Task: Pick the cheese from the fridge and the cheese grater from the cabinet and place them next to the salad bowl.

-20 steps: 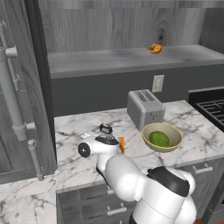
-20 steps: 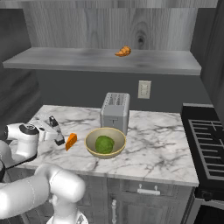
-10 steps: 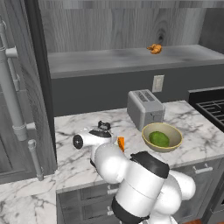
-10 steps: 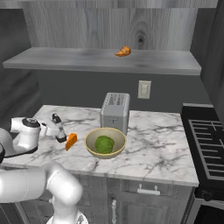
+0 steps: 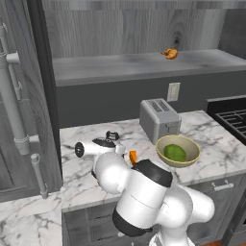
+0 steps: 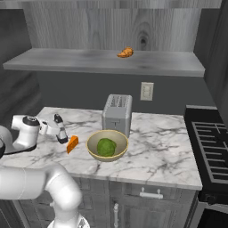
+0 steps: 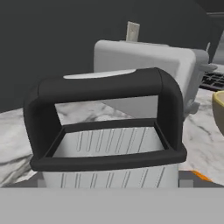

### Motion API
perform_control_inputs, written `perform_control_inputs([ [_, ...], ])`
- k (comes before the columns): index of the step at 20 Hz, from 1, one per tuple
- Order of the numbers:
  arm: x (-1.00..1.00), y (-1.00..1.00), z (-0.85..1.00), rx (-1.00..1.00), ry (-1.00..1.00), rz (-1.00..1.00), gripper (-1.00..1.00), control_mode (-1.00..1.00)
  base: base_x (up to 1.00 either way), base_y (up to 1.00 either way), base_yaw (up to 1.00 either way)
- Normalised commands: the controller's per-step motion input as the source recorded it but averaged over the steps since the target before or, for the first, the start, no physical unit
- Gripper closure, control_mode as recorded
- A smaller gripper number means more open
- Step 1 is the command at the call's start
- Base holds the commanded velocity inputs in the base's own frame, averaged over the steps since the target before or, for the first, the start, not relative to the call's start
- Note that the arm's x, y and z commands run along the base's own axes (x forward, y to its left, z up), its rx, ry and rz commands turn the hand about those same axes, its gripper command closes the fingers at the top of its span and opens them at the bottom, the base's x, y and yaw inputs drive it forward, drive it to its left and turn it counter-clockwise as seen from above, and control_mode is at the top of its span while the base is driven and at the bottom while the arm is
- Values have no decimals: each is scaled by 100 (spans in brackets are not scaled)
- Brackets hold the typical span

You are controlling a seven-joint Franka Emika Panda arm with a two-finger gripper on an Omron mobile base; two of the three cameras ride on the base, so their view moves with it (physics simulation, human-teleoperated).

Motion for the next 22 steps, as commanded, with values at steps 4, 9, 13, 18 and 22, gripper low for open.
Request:
perform_control_inputs([
  [4,1,0,-56,0,0,-6,100,-100,0,0,0],
  [9,-3,-2,-55,0,0,-4,100,-100,0,0,0],
  [13,-18,-4,-55,0,-2,-5,100,-100,0,0,0],
  [18,-29,-5,-57,0,-3,-5,100,-100,0,0,0],
  [22,-27,-14,-49,0,-1,-4,100,-100,0,0,0],
])
